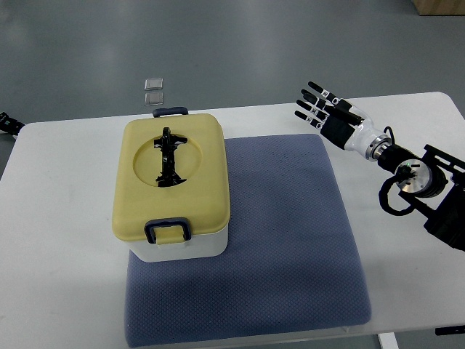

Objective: Open white storage box with right hand
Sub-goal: 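Raise the right hand and move it toward the yellow-lidded box, then swing the right hand over the box and lower it onto the black lid handle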

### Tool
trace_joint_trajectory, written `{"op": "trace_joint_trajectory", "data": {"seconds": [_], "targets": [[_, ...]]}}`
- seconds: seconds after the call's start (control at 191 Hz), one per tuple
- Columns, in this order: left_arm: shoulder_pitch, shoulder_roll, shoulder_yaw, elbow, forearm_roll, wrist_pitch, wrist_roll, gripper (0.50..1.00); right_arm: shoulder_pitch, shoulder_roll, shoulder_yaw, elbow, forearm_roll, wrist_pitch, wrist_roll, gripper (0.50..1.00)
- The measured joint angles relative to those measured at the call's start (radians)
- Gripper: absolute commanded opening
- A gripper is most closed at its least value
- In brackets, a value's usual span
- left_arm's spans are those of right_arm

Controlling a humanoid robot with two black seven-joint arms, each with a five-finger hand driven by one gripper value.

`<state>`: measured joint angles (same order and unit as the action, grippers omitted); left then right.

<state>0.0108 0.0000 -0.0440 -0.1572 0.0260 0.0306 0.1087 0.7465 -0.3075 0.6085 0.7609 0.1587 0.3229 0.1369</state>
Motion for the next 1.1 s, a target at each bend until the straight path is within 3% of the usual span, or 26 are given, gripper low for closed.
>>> {"op": "trace_joint_trajectory", "data": {"seconds": [0.675, 1.098], "targets": [[0.000, 0.000, 0.000, 0.000, 0.000, 0.000, 0.000, 1.000, 0.067, -0.157, -0.006, 0.021, -0.025, 0.023, -0.002, 0.940], [0.000, 0.000, -0.001, 0.000, 0.000, 0.000, 0.000, 1.000, 0.190, -0.238, -0.007, 0.083, -0.550, 0.029, 0.009, 0.940]]}}
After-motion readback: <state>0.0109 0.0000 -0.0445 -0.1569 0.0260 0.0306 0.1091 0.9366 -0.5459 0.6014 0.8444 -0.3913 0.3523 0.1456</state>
